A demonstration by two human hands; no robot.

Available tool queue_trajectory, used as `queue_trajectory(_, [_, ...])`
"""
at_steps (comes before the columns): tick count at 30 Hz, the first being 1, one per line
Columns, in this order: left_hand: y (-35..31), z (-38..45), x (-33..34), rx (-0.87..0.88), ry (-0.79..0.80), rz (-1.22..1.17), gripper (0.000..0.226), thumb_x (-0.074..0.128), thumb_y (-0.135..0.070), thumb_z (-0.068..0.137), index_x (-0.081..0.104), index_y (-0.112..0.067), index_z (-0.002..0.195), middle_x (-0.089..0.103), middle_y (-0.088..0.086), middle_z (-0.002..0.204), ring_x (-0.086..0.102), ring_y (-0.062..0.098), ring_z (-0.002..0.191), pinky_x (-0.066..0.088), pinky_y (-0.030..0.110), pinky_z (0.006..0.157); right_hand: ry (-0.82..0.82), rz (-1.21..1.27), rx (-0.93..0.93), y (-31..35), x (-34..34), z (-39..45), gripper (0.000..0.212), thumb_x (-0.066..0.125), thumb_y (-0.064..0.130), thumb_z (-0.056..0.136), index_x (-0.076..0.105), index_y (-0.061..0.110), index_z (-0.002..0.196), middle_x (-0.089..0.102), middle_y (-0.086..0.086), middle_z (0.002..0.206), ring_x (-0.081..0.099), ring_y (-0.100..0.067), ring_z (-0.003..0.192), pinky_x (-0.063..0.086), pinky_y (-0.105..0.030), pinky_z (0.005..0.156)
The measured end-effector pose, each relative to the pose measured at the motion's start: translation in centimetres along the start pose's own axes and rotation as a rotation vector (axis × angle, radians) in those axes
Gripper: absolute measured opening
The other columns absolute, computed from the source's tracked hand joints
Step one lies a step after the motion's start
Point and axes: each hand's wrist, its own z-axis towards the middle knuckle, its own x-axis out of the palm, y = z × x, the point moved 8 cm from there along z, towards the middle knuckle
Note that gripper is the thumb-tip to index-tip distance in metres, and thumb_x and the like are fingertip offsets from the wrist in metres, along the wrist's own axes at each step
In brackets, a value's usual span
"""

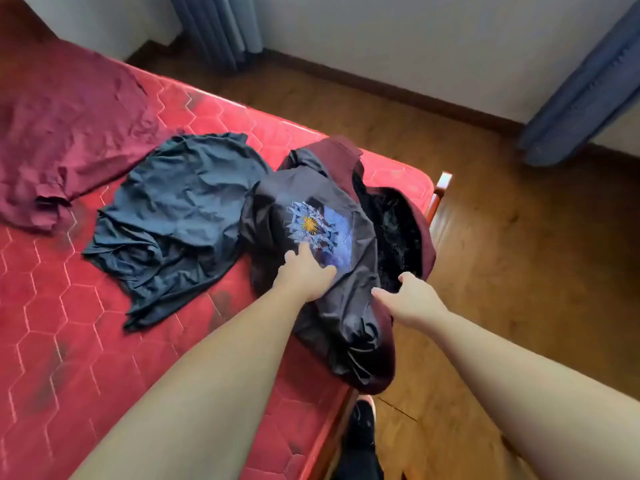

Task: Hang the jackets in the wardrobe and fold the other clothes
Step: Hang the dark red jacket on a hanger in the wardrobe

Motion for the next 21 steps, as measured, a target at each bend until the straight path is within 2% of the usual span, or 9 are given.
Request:
queue_trajectory(3, [2.4, 2.9, 5.0, -0.164, 0.140, -0.171, 0.097, 0.058, -0.054, 0.086, -0.001, -0.018, 0.154, 0.023, 0.013, 0.155, 0.040, 0.034, 0.133, 0.044, 0.046, 0.099, 0.105, 0.095, 0.135, -1.8, 5.5, 3.3, 0.071, 0.067, 0.061, 0.076, 0.046, 0.008, 0.118, 0.060, -0.009, 0.122, 0.057, -0.028, 0.110, 0.041, -0.030, 0.077])
queue_trajectory(5, [3.2, 3.6, 8.2, -0.225, 0.230, -0.272, 0.104, 0.058, -0.061, 0.084, -0.011, -0.026, 0.154, 0.019, 0.007, 0.159, 0.041, 0.032, 0.131, 0.053, 0.042, 0.077, 0.150, 0.156, 0.238, -3.0, 8.7, 4.3, 0.075, 0.072, 0.054, 0.075, 0.042, 0.005, 0.123, 0.057, -0.011, 0.126, 0.056, -0.030, 0.114, 0.038, -0.029, 0.076])
queue_trajectory(7, [3.6, 4.2, 10.0, -0.268, 0.232, -0.360, 0.107, 0.059, -0.067, 0.080, -0.011, -0.032, 0.153, 0.015, 0.003, 0.160, 0.041, 0.029, 0.131, 0.051, 0.036, 0.065, 0.122, 0.181, 0.282, -3.5, 10.0, 4.9, 0.058, 0.071, 0.040, 0.079, 0.041, 0.007, 0.116, 0.057, -0.013, 0.125, 0.057, -0.031, 0.106, 0.039, -0.029, 0.074])
queue_trajectory(9, [3.5, 4.4, 9.9, -0.329, 0.211, -0.452, 0.109, 0.059, -0.072, 0.075, -0.006, -0.035, 0.153, 0.014, 0.001, 0.160, 0.039, 0.029, 0.133, 0.054, 0.041, 0.072, 0.081, 0.152, 0.249, -3.0, 9.8, 5.0, 0.033, 0.061, 0.026, 0.084, 0.038, 0.010, 0.102, 0.059, -0.015, 0.120, 0.057, -0.033, 0.102, 0.039, -0.031, 0.074])
queue_trajectory(11, [3.0, 4.5, 9.5, -0.395, 0.277, -0.517, 0.110, 0.060, -0.077, 0.068, 0.005, -0.035, 0.153, 0.020, 0.000, 0.158, 0.040, 0.033, 0.132, 0.055, 0.050, 0.077, 0.056, 0.041, 0.156, -1.6, 8.8, 4.3, 0.017, 0.050, 0.020, 0.088, 0.037, 0.012, 0.096, 0.059, -0.014, 0.116, 0.058, -0.035, 0.103, 0.039, -0.033, 0.074])
queue_trajectory(14, [0.4, 3.9, 7.9, -0.457, 0.430, -0.523, 0.105, 0.065, -0.080, 0.061, 0.036, -0.023, 0.144, 0.033, 0.005, 0.152, 0.043, 0.042, 0.127, 0.056, 0.051, 0.068, 0.007, -0.121, -0.091, 2.2, 6.3, 2.0, 0.009, 0.044, 0.018, 0.088, 0.037, 0.017, 0.091, 0.058, -0.007, 0.106, 0.060, -0.035, 0.098, 0.042, -0.037, 0.072])
queue_trajectory(16, [-2.3, 3.2, 7.1, -0.431, 0.497, -0.503, 0.089, 0.070, -0.076, 0.059, 0.051, -0.022, 0.128, 0.054, 0.006, 0.131, 0.056, 0.041, 0.112, 0.056, 0.050, 0.066, -0.058, -0.174, -0.288, 4.9, 4.4, 0.2, 0.008, 0.044, 0.019, 0.088, 0.038, 0.019, 0.092, 0.056, -0.005, 0.103, 0.060, -0.033, 0.095, 0.042, -0.038, 0.071])
queue_trajectory(19, [-4.7, 2.5, 5.9, -0.360, 0.418, -0.452, 0.055, 0.075, -0.054, 0.069, 0.061, -0.014, 0.104, 0.070, 0.008, 0.094, 0.068, 0.029, 0.076, 0.057, 0.043, 0.070, -0.123, -0.201, -0.532, 7.5, 1.4, -2.6, 0.015, 0.044, 0.018, 0.090, 0.048, 0.017, 0.105, 0.051, -0.003, 0.100, 0.057, -0.029, 0.093, 0.040, -0.037, 0.068])
queue_trajectory(21, [-5.0, 2.0, 4.1, -0.349, 0.310, -0.485, 0.036, 0.073, -0.042, 0.075, 0.064, -0.015, 0.098, 0.072, 0.006, 0.090, 0.066, 0.022, 0.068, 0.051, 0.029, 0.064, -0.162, -0.206, -0.625, 7.5, -0.8, -4.3, 0.012, 0.045, 0.019, 0.090, 0.048, 0.018, 0.101, 0.041, 0.002, 0.090, 0.055, -0.028, 0.089, 0.037, -0.036, 0.063])
